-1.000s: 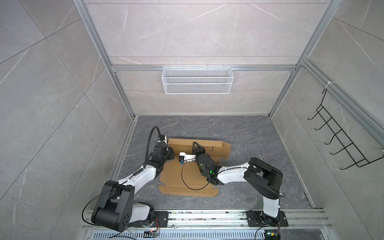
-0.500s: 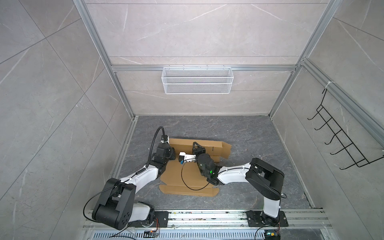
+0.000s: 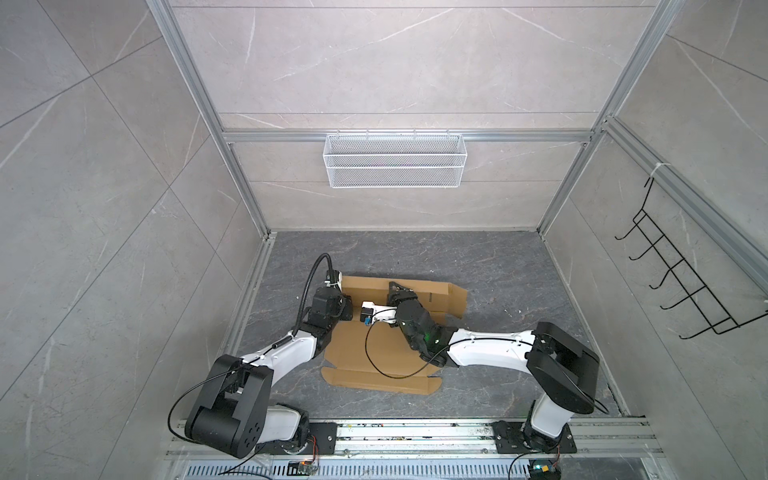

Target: Fold the paper box

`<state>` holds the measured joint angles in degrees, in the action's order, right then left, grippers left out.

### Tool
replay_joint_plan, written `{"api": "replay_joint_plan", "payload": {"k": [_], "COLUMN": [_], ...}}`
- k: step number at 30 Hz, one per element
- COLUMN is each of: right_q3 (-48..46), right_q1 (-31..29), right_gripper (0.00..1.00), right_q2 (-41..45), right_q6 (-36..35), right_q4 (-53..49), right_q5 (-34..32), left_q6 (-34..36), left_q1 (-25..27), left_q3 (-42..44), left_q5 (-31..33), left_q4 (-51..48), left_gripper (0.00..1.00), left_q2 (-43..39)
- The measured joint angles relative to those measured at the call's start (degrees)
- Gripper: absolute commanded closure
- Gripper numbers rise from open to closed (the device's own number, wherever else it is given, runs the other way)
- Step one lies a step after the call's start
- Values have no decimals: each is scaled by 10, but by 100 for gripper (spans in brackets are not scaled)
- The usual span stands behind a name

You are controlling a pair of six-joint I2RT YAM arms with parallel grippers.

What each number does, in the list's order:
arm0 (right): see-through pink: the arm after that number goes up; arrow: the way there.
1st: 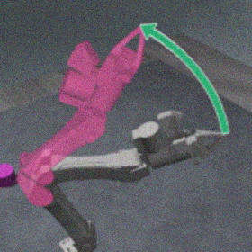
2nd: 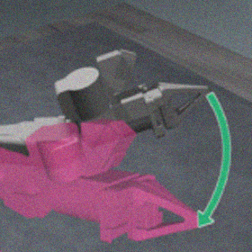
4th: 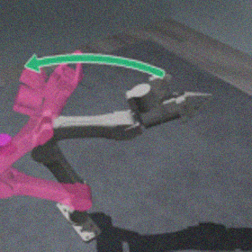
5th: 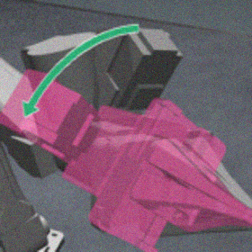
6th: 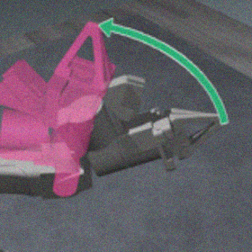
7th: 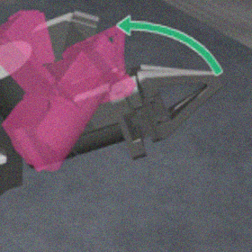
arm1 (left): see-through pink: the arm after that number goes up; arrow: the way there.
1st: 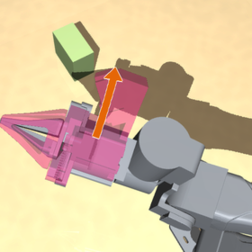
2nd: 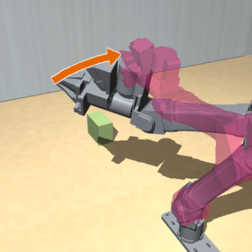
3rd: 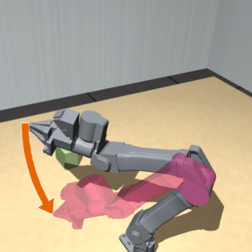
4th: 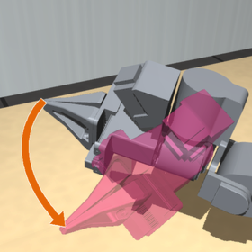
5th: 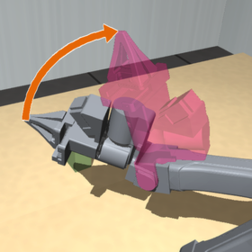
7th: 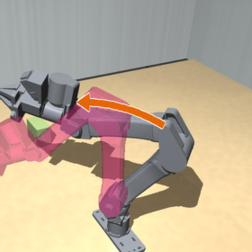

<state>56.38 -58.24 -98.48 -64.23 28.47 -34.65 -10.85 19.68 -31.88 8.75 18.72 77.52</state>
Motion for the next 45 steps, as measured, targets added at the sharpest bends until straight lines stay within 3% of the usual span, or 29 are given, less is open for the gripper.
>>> {"api": "replay_joint_plan", "payload": {"k": [6, 9, 19, 23, 27, 32, 39, 45], "right_q3": [13, 25, 111, 167, 304, 435, 531, 544], "right_q1": [16, 24, 59, 75, 107, 153, 160, 164], "right_gripper": [14, 12, 16, 24, 43, 44, 41, 41], "right_q2": [38, 59, 120, 124, 75, -9, -103, -142], "right_q6": [105, 161, 348, 448, 571, 686, 733, 741], "right_q4": [-115, -183, -358, -415, -517, -620, -751, -794], "right_q5": [59, 106, 304, 373, 409, 459, 515, 536], "left_q6": [10, 17, 39, 41, 43, 51, 54, 62], "left_q1": [0, 0, 0, 0, 2, 8, 13, 18], "left_q3": [1, 4, 20, 23, 27, 28, 27, 24], "left_q5": [-4, -6, -29, -38, -53, -73, -78, -78], "left_q4": [15, 24, 64, 81, 93, 113, 134, 141], "left_gripper": [93, 93, 92, 92, 92, 92, 92, 92], "left_q2": [7, 7, 10, 16, 18, 28, 44, 50]}}
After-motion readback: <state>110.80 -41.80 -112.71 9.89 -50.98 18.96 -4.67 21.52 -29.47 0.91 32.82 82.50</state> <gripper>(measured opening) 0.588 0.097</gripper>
